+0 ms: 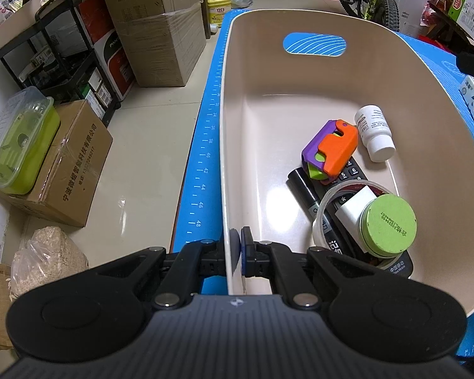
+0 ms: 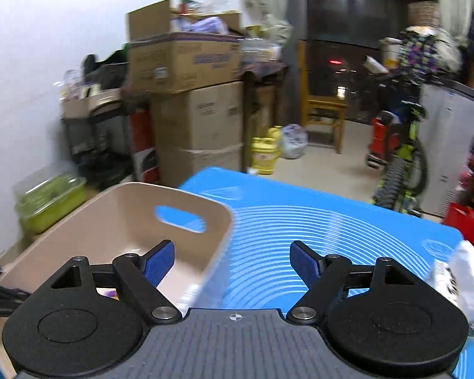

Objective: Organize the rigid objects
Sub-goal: 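Move the right tool to the keys and grasp them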

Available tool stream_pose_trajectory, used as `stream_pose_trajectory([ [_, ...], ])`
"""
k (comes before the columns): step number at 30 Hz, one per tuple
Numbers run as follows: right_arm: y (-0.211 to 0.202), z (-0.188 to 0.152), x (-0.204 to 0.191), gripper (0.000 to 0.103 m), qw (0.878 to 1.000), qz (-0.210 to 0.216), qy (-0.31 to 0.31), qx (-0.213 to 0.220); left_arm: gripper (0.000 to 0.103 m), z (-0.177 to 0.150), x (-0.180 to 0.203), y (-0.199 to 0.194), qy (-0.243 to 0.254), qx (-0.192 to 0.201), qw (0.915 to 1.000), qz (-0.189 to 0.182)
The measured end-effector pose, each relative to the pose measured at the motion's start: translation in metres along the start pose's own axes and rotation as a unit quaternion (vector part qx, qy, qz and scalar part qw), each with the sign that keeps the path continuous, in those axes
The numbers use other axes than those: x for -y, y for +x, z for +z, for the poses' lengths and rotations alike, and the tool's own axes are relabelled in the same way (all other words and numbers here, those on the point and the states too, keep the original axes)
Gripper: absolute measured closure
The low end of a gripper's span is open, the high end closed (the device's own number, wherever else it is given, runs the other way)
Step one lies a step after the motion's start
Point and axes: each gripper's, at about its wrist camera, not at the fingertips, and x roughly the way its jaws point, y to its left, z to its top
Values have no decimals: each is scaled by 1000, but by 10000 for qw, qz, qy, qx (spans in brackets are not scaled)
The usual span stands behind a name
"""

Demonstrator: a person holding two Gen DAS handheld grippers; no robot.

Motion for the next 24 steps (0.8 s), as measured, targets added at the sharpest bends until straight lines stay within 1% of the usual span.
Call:
stream_pose_trajectory([
  [2, 7, -8, 13, 20, 9998, -137, 129, -47, 96, 0, 0, 0, 0, -4, 10000, 6],
  [4, 18, -16, 26, 20, 9994, -172, 263, -122, 96, 0, 0, 1, -4, -9, 10000, 3],
  [9, 41, -38, 41, 22, 9981, -365, 254, -426, 96, 0, -1, 1, 4, -8, 10000, 2],
  [13, 61, -52, 41, 23, 9962, -422, 248, -723, 96, 0, -1, 1, 5, -9, 10000, 5],
  [19, 88, -73, 32, 24, 9929, -352, 295, -1093, 96, 0, -1, 1, 5, -8, 10000, -9],
  [23, 99, -81, 25, 28, 9912, -365, 268, -1244, 96, 0, -1, 1, 9, -5, 10000, -21],
  [24, 101, -83, 24, 31, 9909, -363, 287, -1263, 96, 0, -1, 1, 9, -4, 10000, -27],
])
